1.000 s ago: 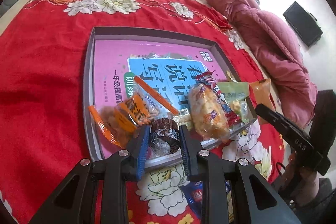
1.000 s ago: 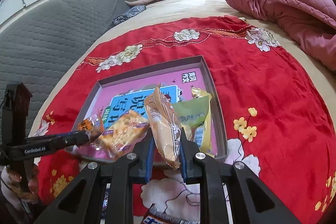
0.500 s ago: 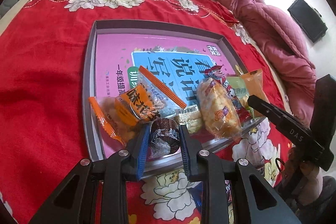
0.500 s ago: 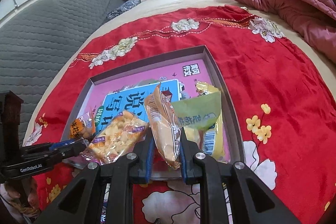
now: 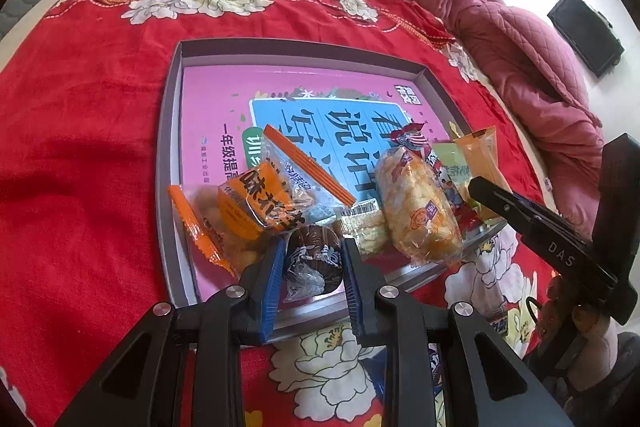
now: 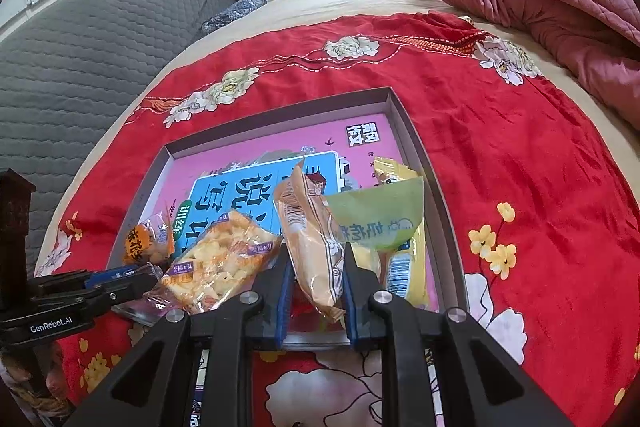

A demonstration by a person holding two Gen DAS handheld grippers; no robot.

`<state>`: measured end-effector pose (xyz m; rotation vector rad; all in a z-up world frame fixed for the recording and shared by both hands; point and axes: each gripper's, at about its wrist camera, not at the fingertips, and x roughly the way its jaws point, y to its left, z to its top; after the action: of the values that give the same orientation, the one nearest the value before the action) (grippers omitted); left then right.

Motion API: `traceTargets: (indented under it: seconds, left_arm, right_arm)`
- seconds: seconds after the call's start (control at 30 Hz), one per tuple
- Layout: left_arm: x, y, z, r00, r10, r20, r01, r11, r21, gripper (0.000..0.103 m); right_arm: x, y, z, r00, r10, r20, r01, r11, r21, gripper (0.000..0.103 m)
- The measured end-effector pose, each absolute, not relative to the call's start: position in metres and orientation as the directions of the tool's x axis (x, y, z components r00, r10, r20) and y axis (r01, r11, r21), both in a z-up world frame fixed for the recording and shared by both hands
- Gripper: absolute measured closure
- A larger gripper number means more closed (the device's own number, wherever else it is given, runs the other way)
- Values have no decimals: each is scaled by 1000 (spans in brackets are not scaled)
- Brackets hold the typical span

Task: Organize snacks
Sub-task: 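Place the bread bag in the tray with right gripper while left gripper places the dark snack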

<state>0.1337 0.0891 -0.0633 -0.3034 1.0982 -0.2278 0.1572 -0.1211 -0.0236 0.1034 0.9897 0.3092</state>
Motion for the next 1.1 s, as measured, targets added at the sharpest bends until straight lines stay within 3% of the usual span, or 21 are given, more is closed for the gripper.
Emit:
traceTargets:
  seconds: [0.6, 1.1]
  left_arm:
    - [133, 89, -62, 441, -318, -839, 32, 940, -339, 74]
    - [131, 88, -51, 458, -315, -831, 45, 942, -332, 62]
  right_arm:
    - [153, -124, -21, 497, 307, -811, -199, 951, 238, 73]
    - [147, -135, -8, 521, 310, -795, -179, 951, 253, 70]
